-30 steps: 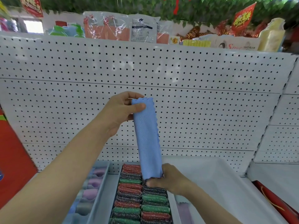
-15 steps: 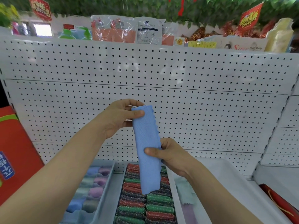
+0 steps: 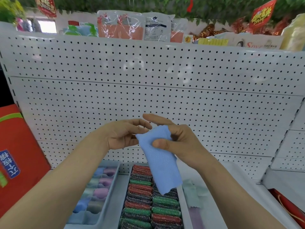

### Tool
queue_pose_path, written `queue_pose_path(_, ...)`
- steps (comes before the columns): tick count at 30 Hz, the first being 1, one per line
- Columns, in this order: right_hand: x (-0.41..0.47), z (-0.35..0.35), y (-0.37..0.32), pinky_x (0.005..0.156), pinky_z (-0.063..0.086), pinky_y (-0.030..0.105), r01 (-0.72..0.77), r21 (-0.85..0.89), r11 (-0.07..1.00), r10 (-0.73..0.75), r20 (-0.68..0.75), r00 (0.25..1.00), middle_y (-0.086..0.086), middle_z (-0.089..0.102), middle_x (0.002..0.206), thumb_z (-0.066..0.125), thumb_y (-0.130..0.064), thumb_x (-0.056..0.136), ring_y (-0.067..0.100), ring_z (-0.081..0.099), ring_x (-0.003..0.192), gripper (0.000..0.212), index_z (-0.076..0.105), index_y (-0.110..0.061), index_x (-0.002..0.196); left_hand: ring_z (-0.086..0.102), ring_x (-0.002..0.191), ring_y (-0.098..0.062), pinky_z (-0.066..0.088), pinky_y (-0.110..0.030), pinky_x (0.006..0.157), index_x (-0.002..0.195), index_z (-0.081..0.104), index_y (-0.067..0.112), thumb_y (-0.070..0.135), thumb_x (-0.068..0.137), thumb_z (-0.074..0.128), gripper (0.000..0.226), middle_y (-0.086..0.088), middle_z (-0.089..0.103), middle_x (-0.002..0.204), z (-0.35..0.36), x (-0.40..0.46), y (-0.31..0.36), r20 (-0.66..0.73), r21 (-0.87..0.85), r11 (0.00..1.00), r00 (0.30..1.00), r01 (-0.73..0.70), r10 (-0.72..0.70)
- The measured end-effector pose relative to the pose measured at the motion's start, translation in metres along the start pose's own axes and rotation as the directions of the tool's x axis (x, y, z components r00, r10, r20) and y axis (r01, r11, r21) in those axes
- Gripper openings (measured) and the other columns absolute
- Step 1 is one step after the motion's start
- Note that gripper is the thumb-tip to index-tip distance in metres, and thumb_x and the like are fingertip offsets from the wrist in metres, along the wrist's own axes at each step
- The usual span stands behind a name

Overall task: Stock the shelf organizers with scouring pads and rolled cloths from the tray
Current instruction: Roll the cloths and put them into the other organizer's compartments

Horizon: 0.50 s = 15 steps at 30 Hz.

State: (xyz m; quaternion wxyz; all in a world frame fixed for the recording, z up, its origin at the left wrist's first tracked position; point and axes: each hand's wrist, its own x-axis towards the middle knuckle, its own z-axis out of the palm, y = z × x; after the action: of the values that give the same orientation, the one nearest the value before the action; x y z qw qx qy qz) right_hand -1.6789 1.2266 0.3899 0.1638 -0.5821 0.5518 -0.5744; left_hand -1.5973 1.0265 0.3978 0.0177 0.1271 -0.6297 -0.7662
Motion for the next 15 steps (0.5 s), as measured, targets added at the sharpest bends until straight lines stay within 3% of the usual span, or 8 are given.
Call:
queue_pose_path(2, 0.004, 0.001, -0.007, 0.083, 0.055, 0.034, -0.036, 0.083, 0.996, 0.040, -0.042, 0.998, -0.004, 0.066, 0.129, 0.070, -0.007, 0.085, 0.017, 0.065, 0.114, 0.017, 0.075, -0.009, 0.101, 0.056, 0.098, -0.029, 0.059, -0.030, 0.076, 0.110, 0.063, -0.001, -0.003, 0.077, 0.062, 0.033, -0.020, 0.061, 0.112, 0.000, 0.005, -0.008, 0.024, -0.097, 0.995, 1.000, 0.022, -0.020)
queue_pose_path(4, 0.008, 0.003, -0.010, 0.075, 0.056, 0.031, -0.053, 0.140, 0.989, 0.066, -0.092, 0.994, -0.002, 0.072, 0.118, 0.071, -0.010, 0.083, 0.019, 0.070, 0.096, 0.017, 0.077, -0.017, 0.097, 0.060, 0.099, -0.030, 0.055, -0.033, 0.084, 0.114, 0.061, -0.007, -0.009, 0.084, 0.054, 0.031, -0.023, 0.063, 0.113, 0.002, 0.008, -0.014, 0.019, -0.177, 0.983, 0.999, 0.045, -0.043)
queue_pose_path(6, 0.012, 0.004, -0.008, 0.075, 0.058, 0.034, -0.062, 0.217, 0.974, 0.095, -0.146, 0.985, -0.001, 0.074, 0.111, 0.075, -0.012, 0.080, 0.020, 0.071, 0.092, 0.015, 0.078, -0.019, 0.093, 0.065, 0.092, -0.029, 0.058, -0.034, 0.080, 0.112, 0.060, -0.008, -0.009, 0.081, 0.053, 0.032, -0.022, 0.064, 0.108, 0.003, 0.009, -0.020, 0.045, -0.239, 0.969, 0.997, 0.069, -0.060)
queue_pose_path(8, 0.017, 0.004, -0.005, 0.075, 0.059, 0.038, -0.072, 0.278, 0.958, 0.137, -0.222, 0.965, 0.003, 0.076, 0.103, 0.074, -0.019, 0.076, 0.022, 0.071, 0.088, 0.014, 0.078, -0.016, 0.089, 0.067, 0.079, -0.023, 0.061, -0.025, 0.061, 0.109, 0.060, -0.008, -0.007, 0.080, 0.055, 0.030, -0.020, 0.064, 0.102, 0.005, 0.007, -0.024, 0.081, -0.273, 0.957, 0.994, 0.097, -0.077)
queue_pose_path(10, 0.021, 0.005, 0.000, 0.070, 0.058, 0.038, -0.071, 0.282, 0.957, 0.162, -0.314, 0.935, 0.004, 0.075, 0.087, 0.074, -0.024, 0.071, 0.022, 0.069, 0.077, 0.011, 0.077, -0.018, 0.080, 0.067, 0.074, -0.020, 0.057, -0.020, 0.053, 0.106, 0.061, -0.010, -0.007, 0.080, 0.061, 0.027, -0.020, 0.064, 0.099, 0.005, 0.006, -0.028, 0.094, -0.305, 0.946, 0.992, 0.111, -0.086)
queue_pose_path(13, 0.028, 0.011, 0.005, 0.066, 0.056, 0.033, -0.073, 0.271, 0.960, 0.186, -0.420, 0.888, 0.003, 0.073, 0.078, 0.076, -0.028, 0.068, 0.019, 0.067, 0.070, 0.016, 0.076, -0.015, 0.077, 0.070, 0.074, -0.022, 0.058, -0.022, 0.055, 0.102, 0.065, -0.014, -0.008, 0.079, 0.065, 0.024, -0.022, 0.067, 0.100, 0.006, 0.004, -0.037, 0.092, -0.344, 0.932, 0.992, 0.111, -0.085)
queue_pose_path(15, 0.031, 0.015, 0.010, 0.066, 0.055, 0.033, -0.094, 0.272, 0.958, 0.217, -0.467, 0.857, 0.004, 0.073, 0.079, 0.078, -0.028, 0.069, 0.019, 0.067, 0.070, 0.019, 0.074, -0.011, 0.079, 0.073, 0.086, -0.026, 0.062, -0.029, 0.067, 0.111, 0.063, -0.013, 0.004, 0.082, 0.063, 0.033, -0.024, 0.068, 0.110, 0.007, 0.003, -0.042, 0.053, -0.338, 0.939, 0.997, 0.068, -0.053)
